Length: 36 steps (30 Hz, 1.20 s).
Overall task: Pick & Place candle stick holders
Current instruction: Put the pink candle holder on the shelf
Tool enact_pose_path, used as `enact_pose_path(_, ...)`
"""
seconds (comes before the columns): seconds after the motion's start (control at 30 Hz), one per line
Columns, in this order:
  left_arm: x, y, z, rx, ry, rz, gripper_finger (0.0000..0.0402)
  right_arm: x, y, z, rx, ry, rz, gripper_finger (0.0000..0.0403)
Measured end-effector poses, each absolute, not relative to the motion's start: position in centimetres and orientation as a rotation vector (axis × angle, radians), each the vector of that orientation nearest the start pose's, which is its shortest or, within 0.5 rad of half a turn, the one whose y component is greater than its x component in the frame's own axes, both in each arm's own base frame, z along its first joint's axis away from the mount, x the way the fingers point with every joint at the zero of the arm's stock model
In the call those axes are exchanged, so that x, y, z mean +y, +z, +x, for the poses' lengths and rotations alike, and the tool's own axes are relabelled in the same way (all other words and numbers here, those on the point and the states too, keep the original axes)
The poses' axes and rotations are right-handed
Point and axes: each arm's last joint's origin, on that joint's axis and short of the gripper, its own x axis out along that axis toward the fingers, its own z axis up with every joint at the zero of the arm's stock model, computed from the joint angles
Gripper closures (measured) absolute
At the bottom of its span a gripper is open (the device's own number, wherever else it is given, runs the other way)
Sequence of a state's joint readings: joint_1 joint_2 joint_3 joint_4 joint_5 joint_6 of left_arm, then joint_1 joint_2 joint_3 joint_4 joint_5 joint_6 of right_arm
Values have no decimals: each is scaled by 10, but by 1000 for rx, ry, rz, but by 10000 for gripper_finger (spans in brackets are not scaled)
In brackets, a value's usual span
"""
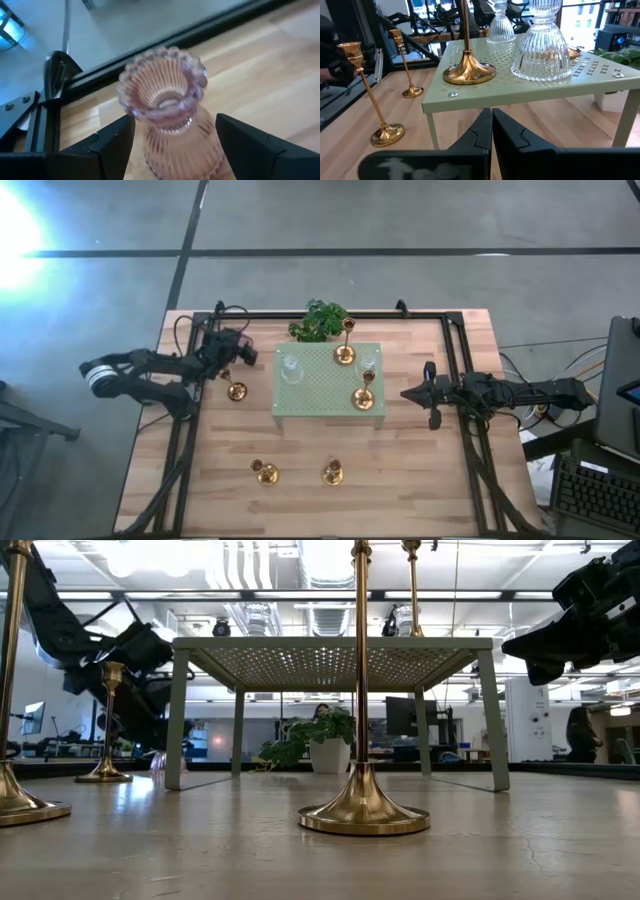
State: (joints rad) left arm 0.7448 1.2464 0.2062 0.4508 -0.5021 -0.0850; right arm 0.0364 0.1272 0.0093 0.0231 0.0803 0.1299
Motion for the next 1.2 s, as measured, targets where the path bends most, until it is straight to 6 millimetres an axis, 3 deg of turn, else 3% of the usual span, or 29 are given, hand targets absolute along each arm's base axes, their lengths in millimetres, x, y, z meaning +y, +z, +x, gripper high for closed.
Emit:
enact_pose_path(0.33, 142, 124, 130, 453, 1316, -214, 169, 1, 159, 105, 92, -50, 124, 394)
enact_pose_path(0.67, 147, 118, 133, 401, 1376, -250, 272, 2, 159, 105, 92, -50, 124, 394)
enact_pose_path(1.2, 142, 126, 133, 357, 1260, -261, 276, 1, 159, 105, 92, -50, 124, 394)
